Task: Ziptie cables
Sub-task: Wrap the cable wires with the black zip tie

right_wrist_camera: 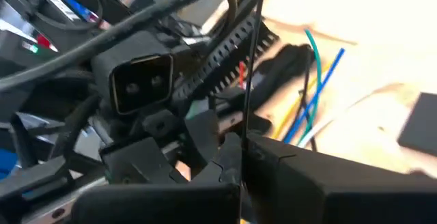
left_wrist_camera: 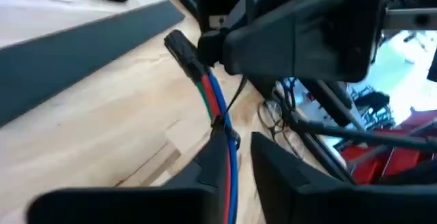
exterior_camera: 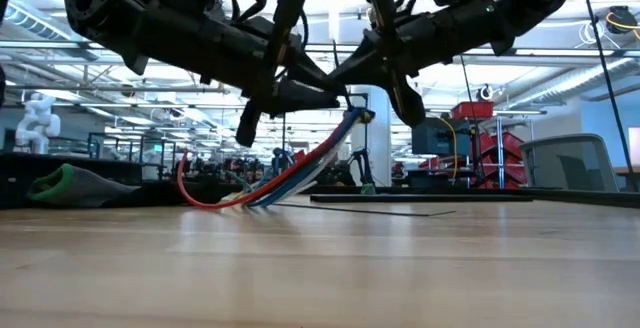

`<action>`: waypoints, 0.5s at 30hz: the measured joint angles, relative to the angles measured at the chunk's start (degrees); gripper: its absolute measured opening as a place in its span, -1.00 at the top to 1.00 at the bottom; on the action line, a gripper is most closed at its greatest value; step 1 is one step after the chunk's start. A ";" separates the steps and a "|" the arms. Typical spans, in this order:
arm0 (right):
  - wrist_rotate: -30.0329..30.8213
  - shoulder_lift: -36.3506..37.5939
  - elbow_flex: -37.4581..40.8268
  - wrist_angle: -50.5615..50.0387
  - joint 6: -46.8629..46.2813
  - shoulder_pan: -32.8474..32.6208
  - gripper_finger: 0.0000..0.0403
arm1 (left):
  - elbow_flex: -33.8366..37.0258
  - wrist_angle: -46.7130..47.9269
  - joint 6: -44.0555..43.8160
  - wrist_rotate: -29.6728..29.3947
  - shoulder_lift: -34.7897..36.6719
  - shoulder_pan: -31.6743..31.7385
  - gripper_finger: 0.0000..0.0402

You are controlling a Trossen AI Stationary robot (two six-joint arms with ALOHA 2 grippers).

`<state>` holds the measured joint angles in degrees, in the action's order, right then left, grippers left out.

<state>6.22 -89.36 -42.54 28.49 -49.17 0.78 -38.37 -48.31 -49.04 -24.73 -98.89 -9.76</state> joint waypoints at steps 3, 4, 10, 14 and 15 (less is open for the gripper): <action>0.49 0.00 0.00 0.80 -0.71 -0.02 1.00 | -0.09 -1.30 -0.04 -4.61 0.04 0.04 0.47; 0.93 0.00 0.00 0.52 -0.91 -0.04 1.00 | -0.08 -1.39 -0.07 -6.79 0.02 0.04 0.41; 1.89 0.03 -0.04 1.95 -1.40 -0.09 1.00 | 0.00 -4.90 -0.19 -8.55 -0.02 0.60 0.16; 2.28 0.00 -0.02 4.09 -2.36 -0.02 1.00 | -0.09 -5.52 -1.66 -7.39 -0.19 0.63 0.14; 2.42 0.00 -0.02 3.83 -2.54 -0.04 1.00 | -0.09 -5.37 -1.67 -7.39 -0.27 0.63 0.13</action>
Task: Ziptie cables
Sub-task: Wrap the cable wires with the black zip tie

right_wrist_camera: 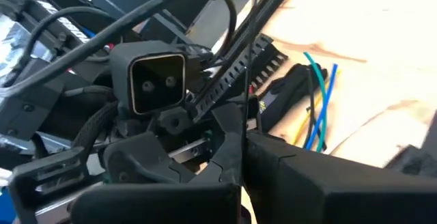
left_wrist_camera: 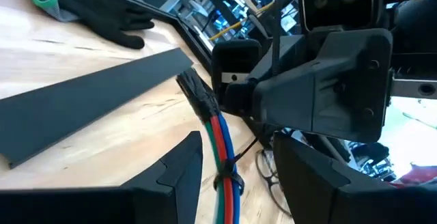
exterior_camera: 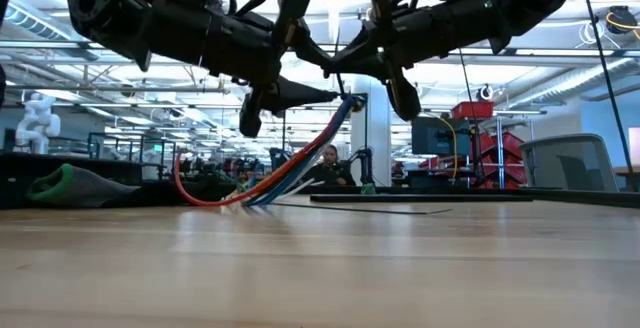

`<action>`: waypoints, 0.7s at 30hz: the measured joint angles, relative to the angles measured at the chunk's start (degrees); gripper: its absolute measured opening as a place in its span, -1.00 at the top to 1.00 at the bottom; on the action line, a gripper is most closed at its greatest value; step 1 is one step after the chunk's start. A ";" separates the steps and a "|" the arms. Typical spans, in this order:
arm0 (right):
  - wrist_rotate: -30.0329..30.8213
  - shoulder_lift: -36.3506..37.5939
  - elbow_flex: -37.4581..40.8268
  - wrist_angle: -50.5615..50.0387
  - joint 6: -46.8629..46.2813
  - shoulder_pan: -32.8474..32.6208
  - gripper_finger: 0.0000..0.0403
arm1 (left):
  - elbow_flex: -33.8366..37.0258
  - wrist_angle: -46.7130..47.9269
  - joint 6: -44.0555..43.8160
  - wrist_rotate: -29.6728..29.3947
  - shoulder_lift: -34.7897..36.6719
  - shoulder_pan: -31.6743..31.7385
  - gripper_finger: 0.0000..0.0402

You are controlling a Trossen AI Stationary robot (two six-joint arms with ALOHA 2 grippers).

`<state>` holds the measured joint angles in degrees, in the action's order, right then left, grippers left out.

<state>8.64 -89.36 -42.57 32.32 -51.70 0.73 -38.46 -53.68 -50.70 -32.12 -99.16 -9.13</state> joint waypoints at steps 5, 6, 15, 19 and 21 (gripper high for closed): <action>0.48 -0.02 0.00 0.74 -0.22 0.02 1.00 | 0.00 -0.39 -0.04 0.05 -0.04 0.00 0.13; 0.48 -0.02 0.00 1.24 -0.52 0.02 1.00 | 0.00 -0.35 -0.01 -0.08 -0.04 0.00 0.13; 0.90 -0.02 0.00 2.78 -2.95 -0.42 1.00 | -0.02 0.10 0.61 -2.95 -0.04 0.65 0.14; 1.01 -0.02 0.00 3.75 -3.17 -0.77 1.00 | -0.44 0.26 4.27 -2.66 -0.04 1.03 0.21; 0.92 -0.02 0.00 3.93 -3.39 -0.79 1.00 | -1.14 0.54 6.26 -2.64 -0.04 1.01 0.31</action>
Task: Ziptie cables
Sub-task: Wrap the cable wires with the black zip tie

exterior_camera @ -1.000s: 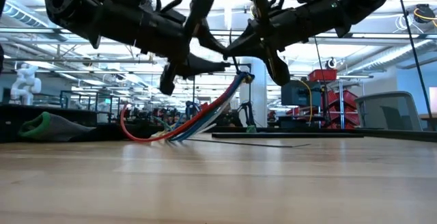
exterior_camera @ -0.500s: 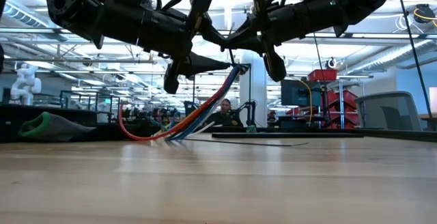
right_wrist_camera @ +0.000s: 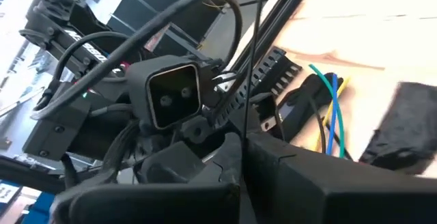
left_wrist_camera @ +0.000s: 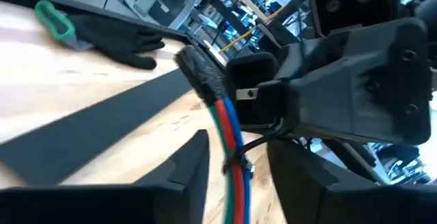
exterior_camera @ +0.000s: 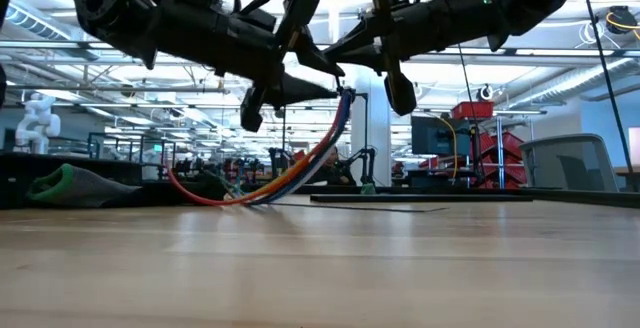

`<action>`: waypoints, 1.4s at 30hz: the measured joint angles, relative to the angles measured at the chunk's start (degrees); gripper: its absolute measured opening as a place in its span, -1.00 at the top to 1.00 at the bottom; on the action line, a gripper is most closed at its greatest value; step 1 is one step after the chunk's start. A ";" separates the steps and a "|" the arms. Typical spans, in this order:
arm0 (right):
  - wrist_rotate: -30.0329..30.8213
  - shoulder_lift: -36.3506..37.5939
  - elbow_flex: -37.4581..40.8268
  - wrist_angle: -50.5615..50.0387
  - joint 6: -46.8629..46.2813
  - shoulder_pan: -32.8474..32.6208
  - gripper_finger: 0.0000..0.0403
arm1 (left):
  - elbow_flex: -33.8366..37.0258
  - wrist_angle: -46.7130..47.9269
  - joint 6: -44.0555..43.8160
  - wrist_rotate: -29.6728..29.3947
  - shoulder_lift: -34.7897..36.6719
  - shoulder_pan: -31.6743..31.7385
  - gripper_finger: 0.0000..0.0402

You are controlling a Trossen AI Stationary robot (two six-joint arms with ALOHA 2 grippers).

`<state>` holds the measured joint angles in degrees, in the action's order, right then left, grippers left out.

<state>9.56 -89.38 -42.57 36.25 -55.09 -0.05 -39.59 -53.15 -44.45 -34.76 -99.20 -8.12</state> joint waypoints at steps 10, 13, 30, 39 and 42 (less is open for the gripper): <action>0.45 0.02 0.00 1.77 -1.22 -0.28 1.00 | -4.79 4.05 6.23 -0.64 -0.07 1.29 0.73; 0.37 0.02 0.00 2.03 -1.22 -0.31 1.00 | -5.42 5.64 7.85 -1.27 -0.07 1.18 0.77; -0.90 -0.39 -3.04 0.60 2.25 -0.33 1.00 | -6.32 14.18 -2.47 -3.54 -3.39 -1.49 0.99; 0.34 -0.28 -3.34 2.18 3.15 0.18 1.00 | -8.00 6.77 -3.26 2.68 -9.17 -2.97 1.00; 0.99 0.14 -3.89 3.98 3.51 0.47 1.00 | -8.94 7.89 -2.93 5.37 -9.73 -3.20 1.00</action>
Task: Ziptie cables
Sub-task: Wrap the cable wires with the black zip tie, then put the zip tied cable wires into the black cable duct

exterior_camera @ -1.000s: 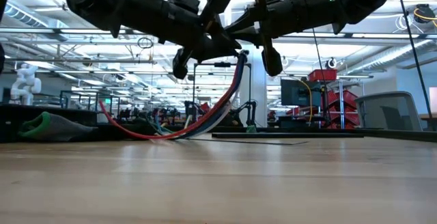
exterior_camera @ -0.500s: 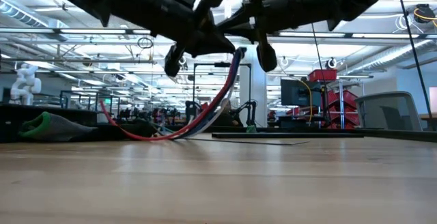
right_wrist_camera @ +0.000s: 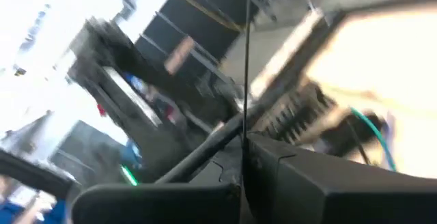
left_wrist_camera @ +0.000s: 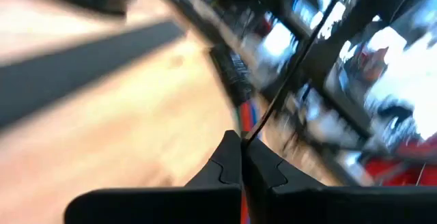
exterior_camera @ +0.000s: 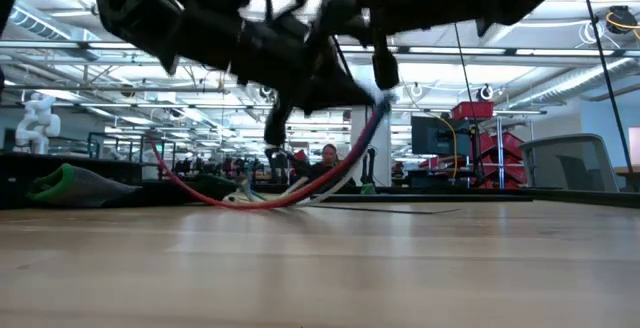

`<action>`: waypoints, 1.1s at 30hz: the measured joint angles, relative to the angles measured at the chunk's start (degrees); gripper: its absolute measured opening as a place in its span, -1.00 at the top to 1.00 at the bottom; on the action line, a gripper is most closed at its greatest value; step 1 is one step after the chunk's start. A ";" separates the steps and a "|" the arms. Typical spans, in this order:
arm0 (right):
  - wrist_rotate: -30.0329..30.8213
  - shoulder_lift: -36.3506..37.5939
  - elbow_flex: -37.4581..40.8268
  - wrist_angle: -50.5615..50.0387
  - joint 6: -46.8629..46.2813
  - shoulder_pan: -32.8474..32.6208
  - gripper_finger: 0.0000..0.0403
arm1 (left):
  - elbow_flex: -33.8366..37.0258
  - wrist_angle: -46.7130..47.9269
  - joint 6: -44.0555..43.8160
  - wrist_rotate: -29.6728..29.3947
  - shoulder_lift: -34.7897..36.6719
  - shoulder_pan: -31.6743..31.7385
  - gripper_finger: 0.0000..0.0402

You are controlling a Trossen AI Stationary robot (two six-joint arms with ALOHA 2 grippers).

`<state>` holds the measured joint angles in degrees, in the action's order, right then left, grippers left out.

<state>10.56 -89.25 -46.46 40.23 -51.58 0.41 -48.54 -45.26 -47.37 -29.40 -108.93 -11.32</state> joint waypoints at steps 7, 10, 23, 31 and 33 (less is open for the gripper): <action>-0.01 0.21 -0.13 -6.04 5.64 0.30 0.99 | -0.10 0.49 -0.05 8.16 0.88 0.49 0.88; -0.13 0.68 -0.14 -12.61 12.80 0.67 0.90 | 0.05 1.54 -0.28 13.68 0.66 0.27 0.80; 21.51 19.11 0.02 -56.87 35.50 6.51 0.03 | -0.39 2.29 3.27 22.09 0.77 1.41 0.40; 29.01 34.19 0.07 -76.04 34.96 7.94 -0.37 | -6.73 2.36 20.16 26.67 2.58 5.08 0.31; 23.18 36.55 0.07 -78.56 31.12 7.69 -0.41 | -7.08 2.92 24.56 28.04 5.91 6.70 0.30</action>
<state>33.74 -52.70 -46.39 -38.33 -20.46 8.10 -55.62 -42.34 -22.81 -1.36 -103.02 -4.63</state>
